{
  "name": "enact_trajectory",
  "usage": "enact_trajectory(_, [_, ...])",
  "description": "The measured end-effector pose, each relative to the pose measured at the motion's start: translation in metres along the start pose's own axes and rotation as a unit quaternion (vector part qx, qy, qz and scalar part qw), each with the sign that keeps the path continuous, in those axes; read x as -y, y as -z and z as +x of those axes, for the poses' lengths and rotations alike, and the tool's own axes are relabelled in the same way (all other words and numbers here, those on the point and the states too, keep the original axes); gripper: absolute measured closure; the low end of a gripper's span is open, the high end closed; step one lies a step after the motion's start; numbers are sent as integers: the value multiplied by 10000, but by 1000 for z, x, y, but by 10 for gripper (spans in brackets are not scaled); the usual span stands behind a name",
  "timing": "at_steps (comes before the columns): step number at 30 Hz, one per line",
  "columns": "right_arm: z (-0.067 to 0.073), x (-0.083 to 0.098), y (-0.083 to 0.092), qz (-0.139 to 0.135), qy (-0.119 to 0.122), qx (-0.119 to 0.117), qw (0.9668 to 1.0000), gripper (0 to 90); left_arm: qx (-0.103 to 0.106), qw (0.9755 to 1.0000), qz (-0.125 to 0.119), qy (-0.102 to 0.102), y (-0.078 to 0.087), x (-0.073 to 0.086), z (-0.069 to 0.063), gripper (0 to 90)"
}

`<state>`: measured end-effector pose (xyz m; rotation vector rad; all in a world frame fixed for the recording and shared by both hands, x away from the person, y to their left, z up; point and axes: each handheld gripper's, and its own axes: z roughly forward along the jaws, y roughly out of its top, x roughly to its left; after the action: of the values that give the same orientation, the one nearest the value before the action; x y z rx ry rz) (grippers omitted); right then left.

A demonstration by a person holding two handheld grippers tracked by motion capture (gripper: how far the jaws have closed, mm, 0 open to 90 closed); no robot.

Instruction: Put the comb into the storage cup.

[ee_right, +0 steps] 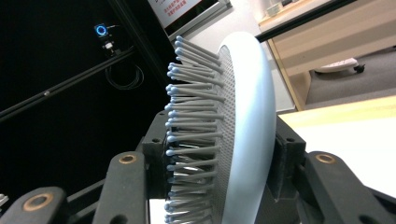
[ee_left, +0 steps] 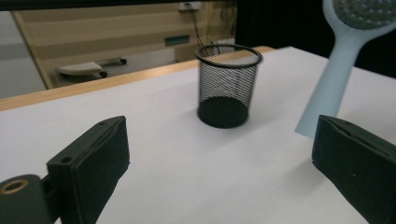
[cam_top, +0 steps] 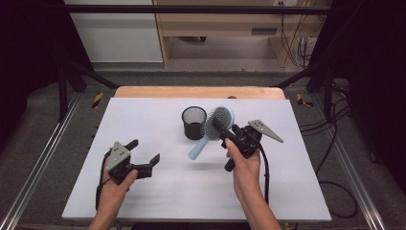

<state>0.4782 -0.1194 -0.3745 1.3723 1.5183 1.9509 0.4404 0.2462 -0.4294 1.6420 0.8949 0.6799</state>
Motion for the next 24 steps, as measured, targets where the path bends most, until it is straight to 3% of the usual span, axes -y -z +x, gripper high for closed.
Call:
enact_trajectory(8, [5,-18,-23,87,140,102,9998,521,-359,9992,58,184,2,9,21,41])
enact_trajectory(12, [10,-30,-32,79,191,108,9997,520,-410,9987,65,308,3,12,25,41])
enact_trajectory(24, [22,-55,-56,-37,63,1,10000,519,-478,9980,83,396,2,17,28,41])
